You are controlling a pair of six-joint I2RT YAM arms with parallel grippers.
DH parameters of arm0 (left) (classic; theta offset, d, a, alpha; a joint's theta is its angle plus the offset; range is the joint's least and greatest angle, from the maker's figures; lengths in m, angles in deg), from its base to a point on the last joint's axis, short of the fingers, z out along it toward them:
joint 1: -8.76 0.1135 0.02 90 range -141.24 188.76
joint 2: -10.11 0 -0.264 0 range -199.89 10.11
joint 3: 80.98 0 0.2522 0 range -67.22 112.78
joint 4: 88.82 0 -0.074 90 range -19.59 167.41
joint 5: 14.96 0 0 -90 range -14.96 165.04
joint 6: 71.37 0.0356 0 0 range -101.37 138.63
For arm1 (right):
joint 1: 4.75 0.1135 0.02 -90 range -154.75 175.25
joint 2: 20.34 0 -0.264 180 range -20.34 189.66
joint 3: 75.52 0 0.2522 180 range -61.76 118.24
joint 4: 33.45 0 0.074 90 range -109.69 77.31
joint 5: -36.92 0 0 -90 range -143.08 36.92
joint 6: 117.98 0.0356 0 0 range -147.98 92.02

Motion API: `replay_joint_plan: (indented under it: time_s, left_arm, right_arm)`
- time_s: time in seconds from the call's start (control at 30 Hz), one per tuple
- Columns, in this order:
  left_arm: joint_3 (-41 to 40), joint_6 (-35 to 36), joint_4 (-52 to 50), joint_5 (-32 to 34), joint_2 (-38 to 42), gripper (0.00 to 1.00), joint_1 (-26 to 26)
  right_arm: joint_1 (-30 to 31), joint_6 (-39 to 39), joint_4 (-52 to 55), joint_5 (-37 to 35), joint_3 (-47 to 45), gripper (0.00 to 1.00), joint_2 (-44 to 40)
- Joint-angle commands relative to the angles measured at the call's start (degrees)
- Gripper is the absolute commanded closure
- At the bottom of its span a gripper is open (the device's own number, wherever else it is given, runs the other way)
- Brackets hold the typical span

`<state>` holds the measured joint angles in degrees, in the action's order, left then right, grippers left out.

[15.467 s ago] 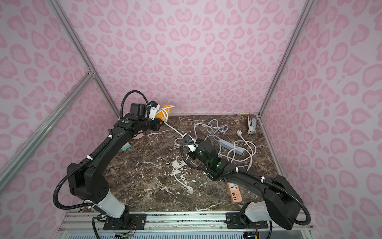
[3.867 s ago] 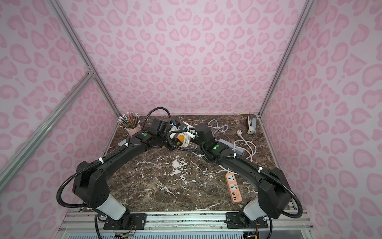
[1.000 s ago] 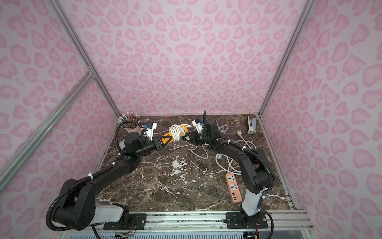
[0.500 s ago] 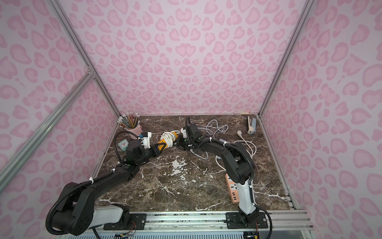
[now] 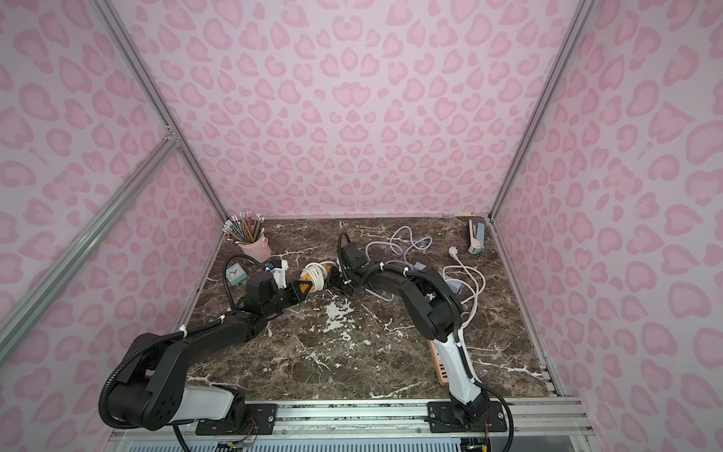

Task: Wrap the cord around the power strip
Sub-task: Place the power strip at the center of the board.

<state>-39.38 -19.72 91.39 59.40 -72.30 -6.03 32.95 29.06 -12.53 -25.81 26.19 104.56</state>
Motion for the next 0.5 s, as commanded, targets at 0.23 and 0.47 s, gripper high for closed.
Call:
replay_joint_plan:
  time_s: [0.23,0.47]
  left_arm:
    - [5.6,2.2,-17.7,15.6,-5.0,0.97,-1.3]
    - [6.6,2.0,-18.7,17.5,-5.7,0.97,-2.7]
  right_arm:
    - [-0.4,-0.2,-0.4,-0.3,-1.3,0.55,-1.7]
    - [-0.3,2.7,-2.8,3.2,-4.8,0.37,-6.0]
